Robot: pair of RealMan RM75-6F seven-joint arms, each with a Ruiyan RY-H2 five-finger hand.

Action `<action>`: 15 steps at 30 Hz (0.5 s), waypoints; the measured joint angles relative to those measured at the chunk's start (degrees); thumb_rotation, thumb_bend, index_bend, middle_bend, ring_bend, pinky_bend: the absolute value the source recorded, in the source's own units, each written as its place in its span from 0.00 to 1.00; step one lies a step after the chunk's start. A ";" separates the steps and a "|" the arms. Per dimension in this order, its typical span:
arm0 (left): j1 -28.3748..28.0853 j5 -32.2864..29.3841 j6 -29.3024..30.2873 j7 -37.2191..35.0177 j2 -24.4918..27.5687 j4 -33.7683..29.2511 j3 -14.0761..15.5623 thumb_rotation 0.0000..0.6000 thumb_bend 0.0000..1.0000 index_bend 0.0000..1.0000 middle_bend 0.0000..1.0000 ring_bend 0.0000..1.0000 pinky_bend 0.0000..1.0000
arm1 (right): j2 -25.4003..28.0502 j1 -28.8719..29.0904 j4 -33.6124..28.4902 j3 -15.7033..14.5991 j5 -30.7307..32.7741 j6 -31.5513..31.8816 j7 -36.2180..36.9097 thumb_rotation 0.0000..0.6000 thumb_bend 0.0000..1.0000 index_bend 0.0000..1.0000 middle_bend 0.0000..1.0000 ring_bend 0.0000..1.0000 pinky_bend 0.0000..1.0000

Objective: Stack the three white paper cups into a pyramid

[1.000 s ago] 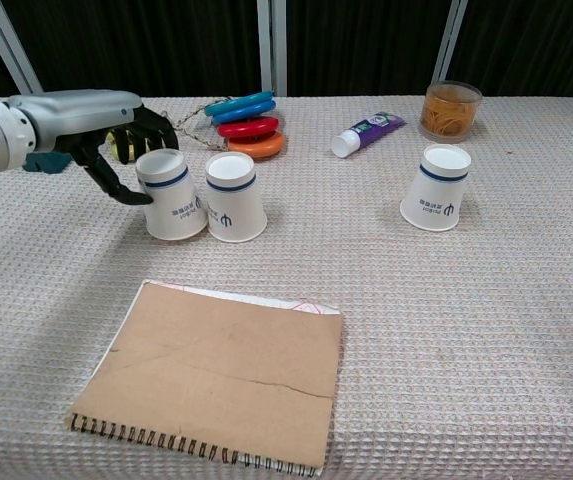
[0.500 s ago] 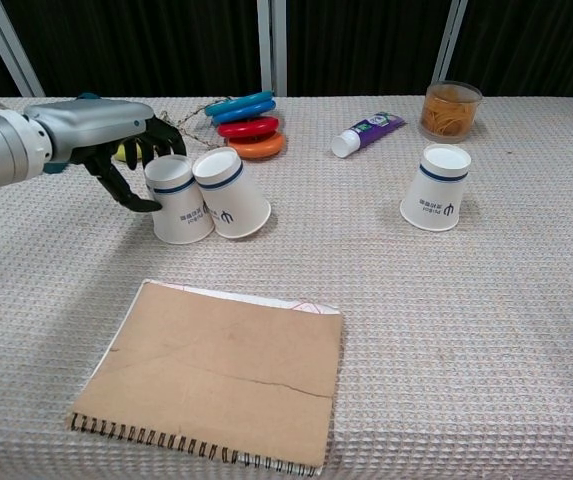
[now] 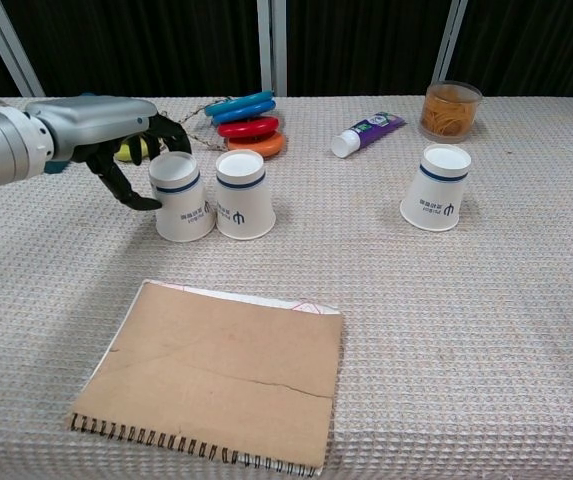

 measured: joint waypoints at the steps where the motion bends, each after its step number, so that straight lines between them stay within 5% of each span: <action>1: -0.02 -0.27 0.03 0.11 0.04 -0.22 0.01 1.00 0.18 0.27 0.22 0.22 0.32 | -0.02 0.04 0.07 -0.01 -0.06 -0.08 0.06 1.00 0.20 0.09 0.17 0.03 0.13; 5: 0.11 -0.80 1.27 0.52 0.00 -0.81 -0.09 1.00 0.13 0.24 0.16 0.15 0.29 | -0.10 0.49 0.03 -0.13 -0.40 -0.91 -0.19 1.00 0.20 0.09 0.17 0.03 0.13; 15: 2.87 0.21 7.03 1.15 3.45 -6.52 0.66 1.00 0.12 0.23 0.15 0.14 0.28 | -0.70 6.49 -2.81 1.92 1.02 -10.08 -7.04 1.00 0.18 0.06 0.16 0.03 0.13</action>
